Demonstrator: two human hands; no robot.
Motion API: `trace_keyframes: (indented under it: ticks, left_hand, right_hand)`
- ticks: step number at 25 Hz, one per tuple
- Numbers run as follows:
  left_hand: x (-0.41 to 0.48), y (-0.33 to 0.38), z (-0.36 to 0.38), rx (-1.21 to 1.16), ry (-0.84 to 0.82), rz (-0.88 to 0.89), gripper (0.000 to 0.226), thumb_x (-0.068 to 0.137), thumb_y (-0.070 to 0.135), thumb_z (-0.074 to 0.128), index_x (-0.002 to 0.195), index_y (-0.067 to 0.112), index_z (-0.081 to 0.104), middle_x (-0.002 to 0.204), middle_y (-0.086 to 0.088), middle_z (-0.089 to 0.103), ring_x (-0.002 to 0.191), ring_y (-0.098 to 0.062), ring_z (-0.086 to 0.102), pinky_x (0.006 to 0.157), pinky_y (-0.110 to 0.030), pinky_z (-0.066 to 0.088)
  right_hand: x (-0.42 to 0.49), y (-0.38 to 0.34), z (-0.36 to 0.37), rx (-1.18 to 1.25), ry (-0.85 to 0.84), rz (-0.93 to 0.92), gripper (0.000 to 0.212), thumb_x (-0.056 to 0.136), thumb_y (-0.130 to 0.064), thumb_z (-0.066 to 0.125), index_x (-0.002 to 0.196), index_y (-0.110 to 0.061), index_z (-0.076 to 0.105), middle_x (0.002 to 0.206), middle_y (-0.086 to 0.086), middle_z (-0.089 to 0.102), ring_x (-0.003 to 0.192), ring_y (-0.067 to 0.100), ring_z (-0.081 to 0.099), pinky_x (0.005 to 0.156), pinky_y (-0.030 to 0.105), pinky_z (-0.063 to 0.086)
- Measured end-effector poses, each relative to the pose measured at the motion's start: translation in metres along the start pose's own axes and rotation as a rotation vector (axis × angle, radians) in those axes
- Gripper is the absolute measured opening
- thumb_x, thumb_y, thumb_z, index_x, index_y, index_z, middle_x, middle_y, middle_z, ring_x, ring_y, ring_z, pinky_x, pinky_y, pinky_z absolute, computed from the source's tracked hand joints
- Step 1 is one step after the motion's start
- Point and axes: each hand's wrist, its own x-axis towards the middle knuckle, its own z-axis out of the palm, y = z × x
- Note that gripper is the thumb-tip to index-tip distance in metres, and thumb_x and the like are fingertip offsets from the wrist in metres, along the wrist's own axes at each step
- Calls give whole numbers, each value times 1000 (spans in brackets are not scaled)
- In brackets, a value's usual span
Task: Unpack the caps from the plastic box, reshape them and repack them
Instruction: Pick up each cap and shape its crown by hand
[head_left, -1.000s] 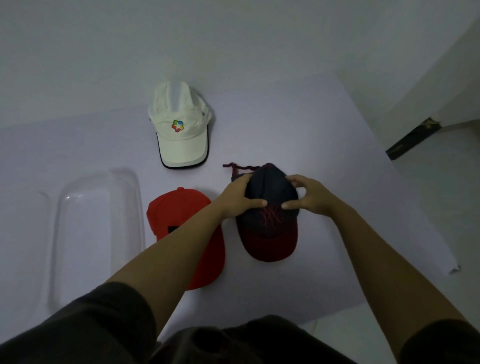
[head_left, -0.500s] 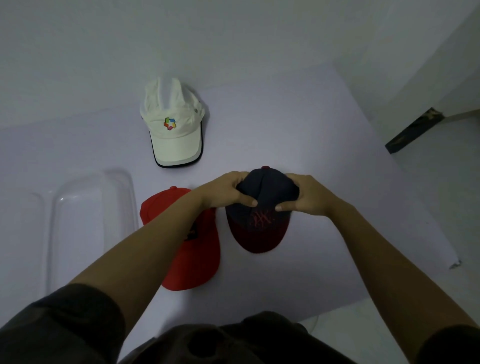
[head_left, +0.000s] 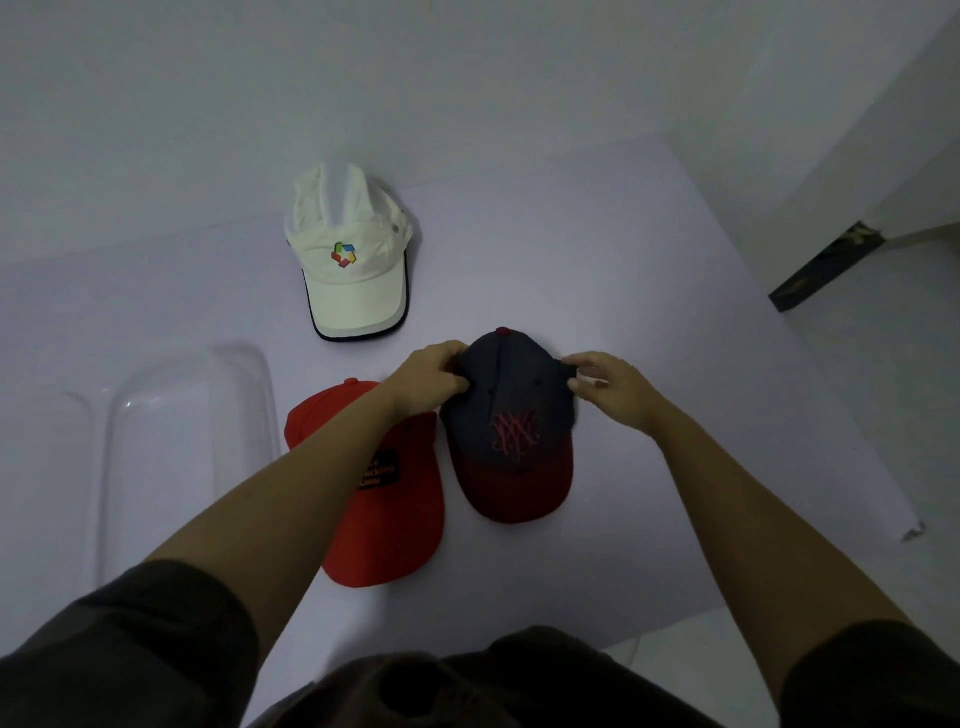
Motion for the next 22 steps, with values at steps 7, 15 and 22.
trace_keyframes:
  ticks: [7,15,22]
  left_hand:
    - [-1,-1,-13,308,10,101,22,92,7,52,113,8,59,112,-11,65,101,-24,59,85,-31,45]
    - [12,32,2,81,-42,-85,56,88,51,51,135,22,45,124,1,52,114,-18,49,93,-28,37]
    - [29,52,8,177,-78,51,25,90,41,57,86,17,53,87,0,54,86,-20,52,68,-26,42]
  right_hand:
    - [-9,25,0,-103,189,-31,17,97,-14,48,89,-6,60,84,6,59,77,19,52,62,6,36]
    - [-10,10,15,156,182,-19,19,99,-18,46,109,-10,58,104,-3,59,92,8,53,78,13,40]
    - [-18,5,33,412,268,74,19,102,-26,37,88,-16,47,80,-5,47,71,7,43,59,7,40]
